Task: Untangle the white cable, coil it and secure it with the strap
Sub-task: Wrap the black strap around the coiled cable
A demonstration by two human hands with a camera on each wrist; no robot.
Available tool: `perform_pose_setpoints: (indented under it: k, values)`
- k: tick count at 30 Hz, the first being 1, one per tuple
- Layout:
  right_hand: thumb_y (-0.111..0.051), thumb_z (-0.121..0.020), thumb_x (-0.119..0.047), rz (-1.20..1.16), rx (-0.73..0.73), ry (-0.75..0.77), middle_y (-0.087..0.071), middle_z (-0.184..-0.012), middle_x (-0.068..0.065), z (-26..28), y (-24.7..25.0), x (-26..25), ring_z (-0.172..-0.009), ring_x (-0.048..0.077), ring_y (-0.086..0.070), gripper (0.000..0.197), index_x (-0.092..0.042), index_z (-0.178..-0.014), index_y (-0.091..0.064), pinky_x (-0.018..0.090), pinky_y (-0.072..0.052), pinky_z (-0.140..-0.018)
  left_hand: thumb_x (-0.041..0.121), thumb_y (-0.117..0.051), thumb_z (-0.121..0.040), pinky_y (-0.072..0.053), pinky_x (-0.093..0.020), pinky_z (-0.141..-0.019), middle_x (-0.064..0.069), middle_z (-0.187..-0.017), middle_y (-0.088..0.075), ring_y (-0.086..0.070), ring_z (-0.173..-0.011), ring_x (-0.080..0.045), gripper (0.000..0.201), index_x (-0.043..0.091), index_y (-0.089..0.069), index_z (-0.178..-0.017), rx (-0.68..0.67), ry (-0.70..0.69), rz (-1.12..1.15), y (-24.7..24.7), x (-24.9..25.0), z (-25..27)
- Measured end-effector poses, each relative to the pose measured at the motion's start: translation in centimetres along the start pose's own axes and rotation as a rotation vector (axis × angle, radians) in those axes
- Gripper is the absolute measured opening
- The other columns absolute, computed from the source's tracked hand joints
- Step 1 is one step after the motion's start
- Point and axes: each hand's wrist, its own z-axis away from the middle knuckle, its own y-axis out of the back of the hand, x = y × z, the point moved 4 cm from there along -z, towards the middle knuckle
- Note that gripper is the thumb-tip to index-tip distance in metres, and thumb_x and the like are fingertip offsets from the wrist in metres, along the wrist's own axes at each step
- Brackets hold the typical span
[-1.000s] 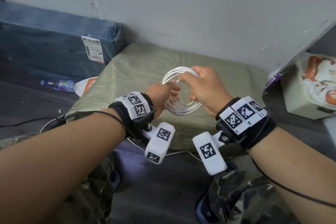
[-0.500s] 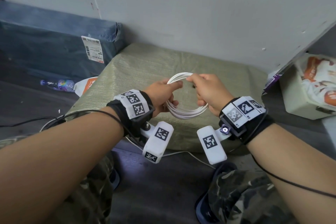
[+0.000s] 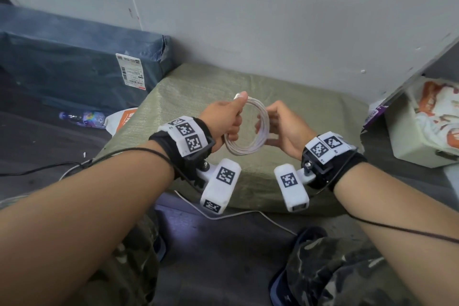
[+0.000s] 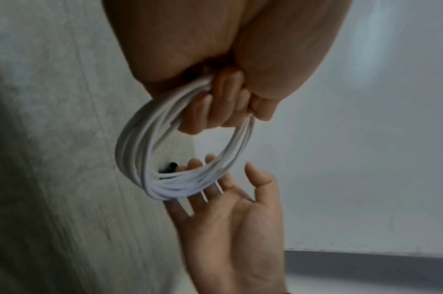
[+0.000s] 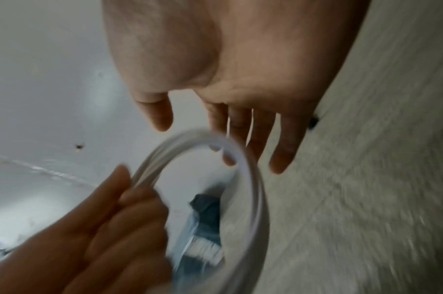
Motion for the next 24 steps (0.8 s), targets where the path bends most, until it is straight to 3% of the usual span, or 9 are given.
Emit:
perform_pose_setpoints:
  k: [2,5,7,10,16,18,21,23,24]
  values:
    - [-0.048,-0.082,-0.030,0.058,0.149,0.004,-0.062,-0.077,0.001,-1.8,1.9,-0.5,-0.075,0.017,-0.059,0.018,-0.017,-0.084,-0.060,0.032,-0.051,-0.068,0.047,-0.047,-0.094,-0.026,-0.021,-0.039,0.009,-0.041,-0.031,-0.025,-0.033,-0.009,0.044,0.019,-0.038,-0.061,0.060,0.004,-0.106,0.7,0.3,-1.2]
    - [-0.048,-0.086,-0.026,0.286,0.368,0.000,-0.060,-0.078,0.005,-4.9,5.1,-0.3,-0.079,0.022,-0.057,0.017,-0.016,-0.077,-0.059,0.038,-0.051,-0.074,0.049,-0.044,-0.093,-0.029,-0.024,-0.044,0.005,-0.045,-0.035,-0.029,-0.037,-0.012,0.044,0.016,-0.044,-0.063,0.137,0.038,-0.237,1.7,0.7,-3.1]
    - [-0.045,-0.089,-0.020,0.631,0.387,-0.038,-0.062,-0.084,0.017,-7.1,6.5,0.9,-0.084,0.032,-0.059,0.024,-0.003,-0.081,-0.061,0.044,-0.050,-0.080,0.046,-0.043,-0.094,-0.027,-0.023,-0.044,0.003,-0.048,-0.035,-0.028,-0.036,-0.012,0.044,0.015,-0.043,-0.063,0.173,0.061,-0.241,2.2,0.9,-4.6]
    - [-0.044,-0.092,-0.015,0.943,0.364,-0.039,-0.063,-0.112,0.024,-9.9,7.2,3.3,-0.101,0.039,-0.059,0.029,0.002,-0.104,-0.065,0.038,-0.045,-0.086,0.044,-0.041,-0.095,-0.022,-0.022,-0.042,0.001,-0.051,-0.032,-0.024,-0.033,-0.012,0.043,0.015,-0.039,-0.062,0.219,0.098,-0.176,2.8,0.5,-6.9]
    - [-0.044,-0.090,-0.011,1.018,0.350,0.073,-0.012,-0.156,0.016,-14.7,6.7,5.6,-0.139,0.031,-0.029,0.058,-0.026,-0.145,-0.034,0.031,-0.024,-0.112,0.046,-0.041,-0.095,-0.026,-0.022,-0.044,0.000,-0.050,-0.035,-0.029,-0.037,-0.015,0.047,0.013,-0.041,-0.062,0.281,0.072,-0.260,3.5,0.0,-9.2]
    - [-0.041,-0.091,-0.016,1.144,0.289,0.022,-0.018,-0.156,0.015,-16.2,6.6,5.8,-0.138,0.033,-0.031,0.055,-0.027,-0.144,-0.032,0.036,-0.027,-0.113,0.044,-0.041,-0.096,-0.025,-0.022,-0.043,0.000,-0.052,-0.033,-0.029,-0.038,-0.015,0.045,0.013,-0.041,-0.063,0.273,0.057,-0.268,3.6,0.0,-9.5]
    - [-0.045,-0.088,-0.014,1.224,0.299,0.022,-0.042,-0.134,0.018,-16.5,6.3,5.5,-0.109,0.038,-0.054,0.033,-0.019,-0.120,-0.052,0.038,-0.042,-0.098,0.042,-0.043,-0.096,-0.026,-0.020,-0.041,-0.002,-0.054,-0.034,-0.030,-0.040,-0.014,0.042,0.012,-0.043,-0.068,0.293,0.068,-0.285,4.2,-0.1,-9.6]
    - [-0.049,-0.085,-0.010,1.180,0.351,0.055,-0.049,-0.124,0.017,-15.8,5.9,5.1,-0.101,0.037,-0.057,0.025,-0.017,-0.109,-0.054,0.035,-0.044,-0.091,0.042,-0.044,-0.095,-0.039,-0.024,-0.046,-0.007,-0.061,-0.050,-0.047,-0.046,-0.020,0.041,0.004,-0.055,-0.085,0.330,0.065,-0.292,4.7,-0.1,-9.6]
    - [-0.051,-0.085,-0.010,1.148,0.353,0.069,-0.053,-0.120,0.016,-15.3,5.7,5.0,-0.101,0.036,-0.057,0.023,-0.016,-0.108,-0.054,0.034,-0.043,-0.088,0.042,-0.045,-0.094,-0.050,-0.032,-0.059,-0.015,-0.078,-0.064,-0.062,-0.063,-0.030,0.046,-0.001,-0.056,-0.105,0.349,0.056,-0.287,4.7,-0.2,-9.6]
